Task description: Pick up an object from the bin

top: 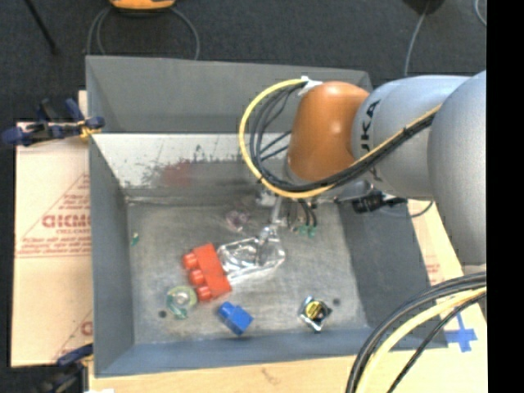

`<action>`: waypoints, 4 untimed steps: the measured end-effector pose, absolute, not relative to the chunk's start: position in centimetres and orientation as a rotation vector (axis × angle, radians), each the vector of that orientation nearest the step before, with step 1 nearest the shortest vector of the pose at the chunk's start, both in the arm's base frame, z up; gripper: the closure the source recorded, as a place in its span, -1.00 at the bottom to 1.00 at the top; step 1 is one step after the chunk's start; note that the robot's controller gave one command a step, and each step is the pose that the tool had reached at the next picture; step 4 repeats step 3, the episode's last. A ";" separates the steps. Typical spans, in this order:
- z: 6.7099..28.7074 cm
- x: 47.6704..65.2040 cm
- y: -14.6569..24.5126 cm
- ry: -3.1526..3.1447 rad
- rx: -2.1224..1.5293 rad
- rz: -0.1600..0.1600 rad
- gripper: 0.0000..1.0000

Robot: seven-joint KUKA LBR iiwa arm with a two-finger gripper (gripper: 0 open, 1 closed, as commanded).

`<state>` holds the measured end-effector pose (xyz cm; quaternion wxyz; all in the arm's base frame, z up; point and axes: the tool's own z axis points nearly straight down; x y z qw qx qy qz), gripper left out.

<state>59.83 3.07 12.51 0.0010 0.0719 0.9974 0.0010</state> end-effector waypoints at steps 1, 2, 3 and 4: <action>9.6 55.9 5.7 3.142 0.051 0.000 -1.00; 9.8 56.1 5.7 3.137 0.054 0.000 1.00; 23.3 56.9 3.1 3.129 0.152 0.000 1.00; 23.3 56.9 3.1 3.129 0.152 0.000 1.00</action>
Offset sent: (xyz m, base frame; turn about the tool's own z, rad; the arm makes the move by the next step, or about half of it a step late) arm -0.0394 0.0273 -0.0281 -0.1127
